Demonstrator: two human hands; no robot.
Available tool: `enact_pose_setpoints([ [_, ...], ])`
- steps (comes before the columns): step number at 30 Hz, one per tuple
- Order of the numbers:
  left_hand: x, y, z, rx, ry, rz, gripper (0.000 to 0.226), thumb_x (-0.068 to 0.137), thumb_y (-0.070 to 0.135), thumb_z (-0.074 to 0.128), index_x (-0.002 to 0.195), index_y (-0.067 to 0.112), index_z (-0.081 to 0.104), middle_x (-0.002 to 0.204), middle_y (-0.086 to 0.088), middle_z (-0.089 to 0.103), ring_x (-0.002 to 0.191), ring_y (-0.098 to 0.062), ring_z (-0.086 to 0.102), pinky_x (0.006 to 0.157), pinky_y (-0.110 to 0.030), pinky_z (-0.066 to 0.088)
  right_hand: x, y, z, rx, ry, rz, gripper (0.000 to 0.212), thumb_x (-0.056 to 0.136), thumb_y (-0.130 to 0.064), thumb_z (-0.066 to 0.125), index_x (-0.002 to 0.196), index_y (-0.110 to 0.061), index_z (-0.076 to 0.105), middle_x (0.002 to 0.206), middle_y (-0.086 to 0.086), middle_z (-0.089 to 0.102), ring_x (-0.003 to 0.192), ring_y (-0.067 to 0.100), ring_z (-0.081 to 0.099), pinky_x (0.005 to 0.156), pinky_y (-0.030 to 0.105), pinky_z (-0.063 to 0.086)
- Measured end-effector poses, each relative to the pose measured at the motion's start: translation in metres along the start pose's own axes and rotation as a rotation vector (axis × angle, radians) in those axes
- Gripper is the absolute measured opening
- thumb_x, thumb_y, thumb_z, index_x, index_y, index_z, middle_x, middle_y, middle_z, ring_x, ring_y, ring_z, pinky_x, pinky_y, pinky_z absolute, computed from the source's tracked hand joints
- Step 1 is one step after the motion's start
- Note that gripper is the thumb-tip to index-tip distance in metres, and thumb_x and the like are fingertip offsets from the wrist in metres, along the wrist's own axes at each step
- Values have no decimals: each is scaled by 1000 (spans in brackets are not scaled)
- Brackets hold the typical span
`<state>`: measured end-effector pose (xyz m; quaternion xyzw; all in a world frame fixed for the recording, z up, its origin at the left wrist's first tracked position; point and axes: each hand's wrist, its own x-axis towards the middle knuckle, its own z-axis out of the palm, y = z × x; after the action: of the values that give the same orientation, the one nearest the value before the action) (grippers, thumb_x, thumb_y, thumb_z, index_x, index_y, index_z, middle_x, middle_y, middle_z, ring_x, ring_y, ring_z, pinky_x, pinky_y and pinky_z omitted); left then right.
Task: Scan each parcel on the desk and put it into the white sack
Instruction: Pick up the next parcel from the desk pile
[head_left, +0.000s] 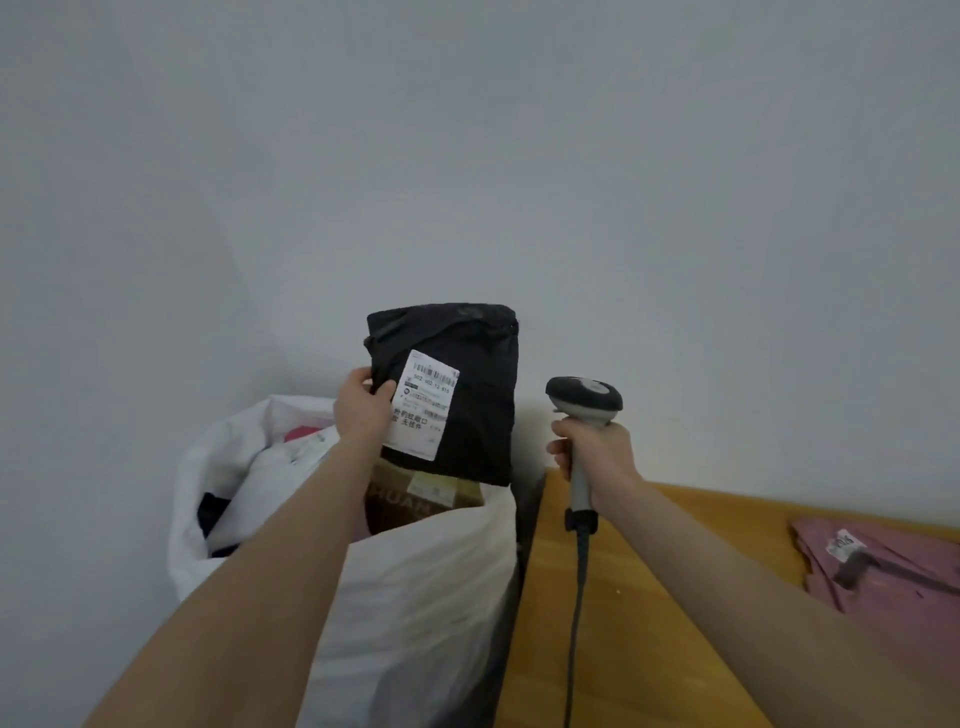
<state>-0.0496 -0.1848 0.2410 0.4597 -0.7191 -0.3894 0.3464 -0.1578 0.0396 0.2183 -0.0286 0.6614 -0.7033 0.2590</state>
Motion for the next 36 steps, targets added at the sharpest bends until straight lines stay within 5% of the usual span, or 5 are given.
enact_pose_setpoints([
  [9, 50, -107, -17, 931, -509, 2, 64, 88, 34, 60, 146, 27, 33, 137, -7, 48, 123, -26, 48, 98, -40, 44, 16, 41, 63, 35, 76, 144, 8, 83, -4, 62, 80, 3, 63, 61, 12, 63, 45, 17, 50, 47, 27, 42],
  [13, 52, -85, -7, 1026, -388, 52, 59, 87, 54, 57, 136, 25, 43, 146, -14, 27, 135, -34, 26, 105, -47, 31, 14, 51, 58, 31, 132, 164, 10, 86, -2, 61, 78, 3, 62, 53, 8, 59, 40, 15, 48, 44, 26, 41],
  [17, 47, -49, 26, 993, -291, 365, 47, 92, 46, 53, 130, 18, 50, 141, -14, 31, 127, -31, 34, 100, -40, 36, 12, 51, 39, 68, 202, 170, 14, 85, -3, 63, 72, -2, 61, 59, 10, 62, 47, 17, 49, 52, 29, 44],
  [22, -12, 1, 115, 831, -499, 629, 42, 94, 35, 51, 132, 17, 49, 138, -12, 36, 125, -28, 38, 95, -37, 40, 5, 48, -19, 105, 355, 181, 10, 87, -4, 63, 78, 0, 60, 60, 12, 60, 45, 18, 49, 48, 28, 43],
  [36, -283, 73, 348, 604, -1180, 673, 43, 84, 32, 60, 124, 15, 57, 124, -13, 52, 121, -27, 48, 98, -32, 42, -26, 75, -326, 147, 821, 241, 8, 82, -8, 63, 75, -3, 63, 57, 11, 61, 55, 23, 55, 64, 33, 47],
])
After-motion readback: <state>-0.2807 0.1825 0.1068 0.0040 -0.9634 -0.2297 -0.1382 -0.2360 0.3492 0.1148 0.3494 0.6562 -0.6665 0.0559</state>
